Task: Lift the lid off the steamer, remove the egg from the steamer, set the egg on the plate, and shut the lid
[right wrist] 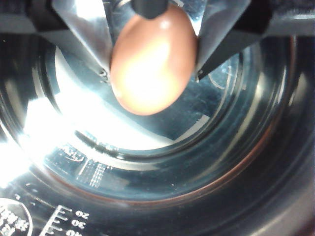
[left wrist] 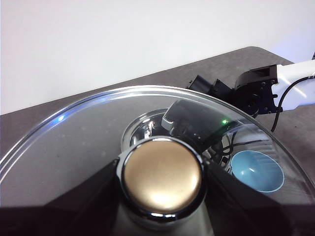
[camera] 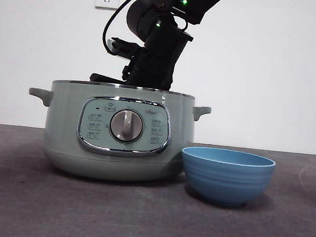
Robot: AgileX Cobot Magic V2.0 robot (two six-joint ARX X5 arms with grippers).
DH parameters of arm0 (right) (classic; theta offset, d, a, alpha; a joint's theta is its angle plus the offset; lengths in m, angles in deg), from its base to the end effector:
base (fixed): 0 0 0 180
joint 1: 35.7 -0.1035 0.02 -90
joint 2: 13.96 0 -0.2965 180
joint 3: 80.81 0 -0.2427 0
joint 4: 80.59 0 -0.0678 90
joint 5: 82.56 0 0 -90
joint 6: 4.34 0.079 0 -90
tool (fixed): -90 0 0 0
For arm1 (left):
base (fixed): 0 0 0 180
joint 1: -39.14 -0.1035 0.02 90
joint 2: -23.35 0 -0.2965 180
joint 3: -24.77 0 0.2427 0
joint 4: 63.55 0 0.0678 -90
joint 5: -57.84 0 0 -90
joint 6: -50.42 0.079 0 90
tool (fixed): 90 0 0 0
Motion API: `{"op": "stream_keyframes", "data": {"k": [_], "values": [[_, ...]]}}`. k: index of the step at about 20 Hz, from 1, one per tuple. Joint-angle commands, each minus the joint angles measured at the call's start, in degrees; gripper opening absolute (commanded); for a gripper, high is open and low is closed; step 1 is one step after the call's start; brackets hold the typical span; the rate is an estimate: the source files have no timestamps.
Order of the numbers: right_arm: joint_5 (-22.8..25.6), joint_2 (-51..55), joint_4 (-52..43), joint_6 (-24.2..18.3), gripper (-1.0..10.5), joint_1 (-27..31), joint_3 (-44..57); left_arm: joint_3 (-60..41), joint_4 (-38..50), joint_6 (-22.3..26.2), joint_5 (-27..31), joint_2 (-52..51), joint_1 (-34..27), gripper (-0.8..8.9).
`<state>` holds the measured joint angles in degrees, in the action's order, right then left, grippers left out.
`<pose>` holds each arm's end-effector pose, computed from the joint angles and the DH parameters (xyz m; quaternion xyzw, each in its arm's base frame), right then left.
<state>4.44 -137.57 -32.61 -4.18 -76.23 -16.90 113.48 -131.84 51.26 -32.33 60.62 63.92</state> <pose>0.3833 0.3331 0.1978 -0.1486 0.4413 0.3275 0.8221 0.0687 -0.0320 0.4303 0.0383 0.1416 -0.2147 0.9656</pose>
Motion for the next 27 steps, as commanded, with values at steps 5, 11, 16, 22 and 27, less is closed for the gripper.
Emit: {"op": "stream_keyframes", "data": {"k": [5,11,16,22,27], "values": [[-0.1,8.5,0.7,-0.3,-0.2,-0.2,-0.1,1.2,2.9,-0.2,-0.1,-0.6,0.0,-0.09],[3.1,29.7,16.4,-3.6,-0.2,1.0,-0.1,1.2,2.9,-0.2,-0.1,-0.6,0.0,-0.09],[2.9,38.5,26.4,-4.8,-0.2,8.3,1.8,1.2,2.8,-0.2,-0.1,-0.6,0.0,-0.09],[-3.2,48.0,18.8,-4.7,-0.2,15.2,21.4,1.2,2.4,-0.2,-0.2,-0.6,0.0,-0.09],[-9.2,48.7,5.4,-3.6,-0.2,15.1,37.6,1.2,1.5,-0.2,-0.3,-0.6,0.0,-0.09]]}}
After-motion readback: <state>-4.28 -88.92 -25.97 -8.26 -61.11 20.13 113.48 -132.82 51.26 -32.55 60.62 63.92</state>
